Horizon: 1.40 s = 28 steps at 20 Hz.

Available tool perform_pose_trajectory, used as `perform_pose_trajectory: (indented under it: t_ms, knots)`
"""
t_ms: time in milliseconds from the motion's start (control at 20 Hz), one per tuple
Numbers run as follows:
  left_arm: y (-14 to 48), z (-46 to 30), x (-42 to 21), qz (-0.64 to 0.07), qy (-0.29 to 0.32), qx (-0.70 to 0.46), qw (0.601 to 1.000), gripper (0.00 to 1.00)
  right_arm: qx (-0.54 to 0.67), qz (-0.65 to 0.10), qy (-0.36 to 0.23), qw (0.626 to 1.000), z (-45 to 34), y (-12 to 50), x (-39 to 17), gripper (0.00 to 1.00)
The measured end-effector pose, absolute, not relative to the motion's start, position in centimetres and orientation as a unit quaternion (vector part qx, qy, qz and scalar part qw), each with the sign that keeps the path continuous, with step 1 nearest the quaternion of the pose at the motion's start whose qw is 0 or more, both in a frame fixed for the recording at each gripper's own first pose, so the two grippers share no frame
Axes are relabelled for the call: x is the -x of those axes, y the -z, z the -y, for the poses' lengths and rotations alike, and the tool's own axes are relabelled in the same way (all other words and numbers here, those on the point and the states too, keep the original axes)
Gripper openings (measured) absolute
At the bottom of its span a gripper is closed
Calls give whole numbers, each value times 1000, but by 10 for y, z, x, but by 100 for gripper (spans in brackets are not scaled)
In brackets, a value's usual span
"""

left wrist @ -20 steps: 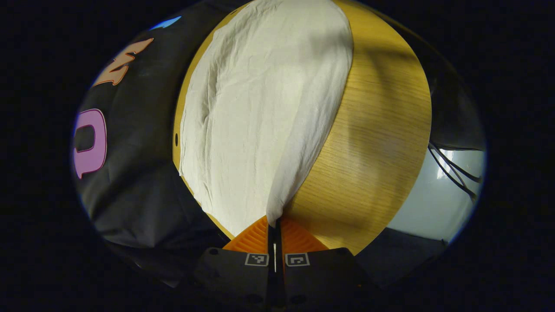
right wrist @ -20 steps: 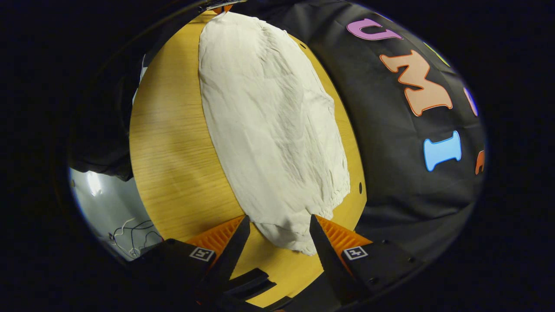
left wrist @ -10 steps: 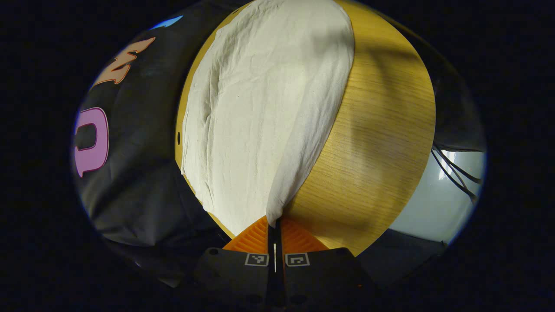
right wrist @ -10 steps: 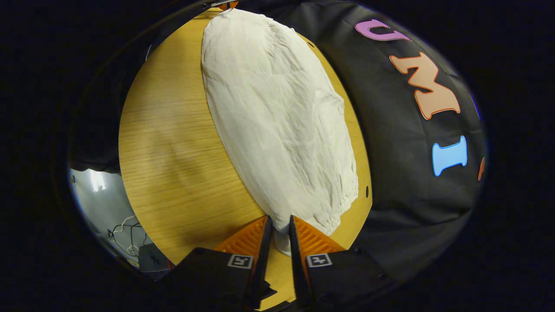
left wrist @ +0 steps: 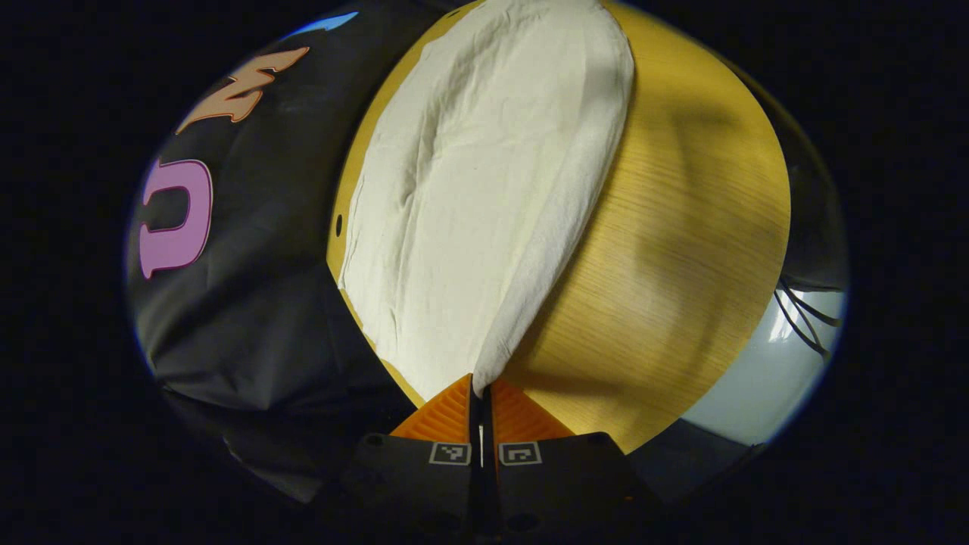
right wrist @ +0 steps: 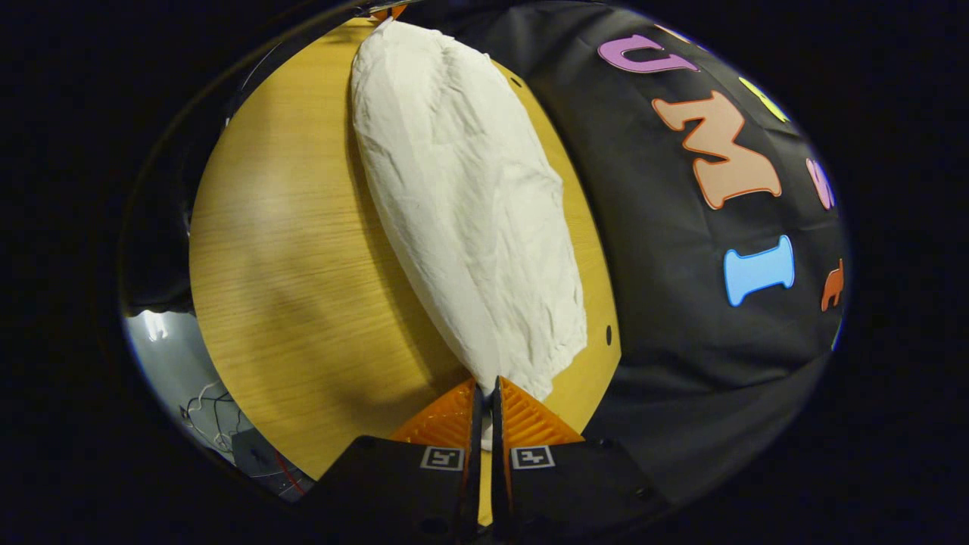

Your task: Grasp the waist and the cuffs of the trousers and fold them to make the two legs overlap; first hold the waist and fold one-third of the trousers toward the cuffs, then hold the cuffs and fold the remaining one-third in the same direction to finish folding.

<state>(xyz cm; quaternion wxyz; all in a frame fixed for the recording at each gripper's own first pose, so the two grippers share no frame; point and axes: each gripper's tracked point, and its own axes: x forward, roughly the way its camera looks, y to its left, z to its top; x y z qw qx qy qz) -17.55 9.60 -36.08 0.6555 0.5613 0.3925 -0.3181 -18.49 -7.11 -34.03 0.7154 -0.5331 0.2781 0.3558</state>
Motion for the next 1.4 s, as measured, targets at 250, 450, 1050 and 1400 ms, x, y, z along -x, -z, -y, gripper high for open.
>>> perform_pose_trajectory:
  t_ms: [250,450,1050,1400]
  knots:
    - [324,-96,145,-387,261,-555,689,0,523,-244,-332,746,63,308,143,8]
    - [285,-90,119,-375,207,-538,726,0,502,-226,-308,776,59,287,107,6]
    - [222,-58,21,-311,161,-487,800,0,437,-241,-189,846,33,256,13,8]
    - [249,-44,-51,-301,155,-443,830,0,435,-265,-152,847,14,275,-22,8]
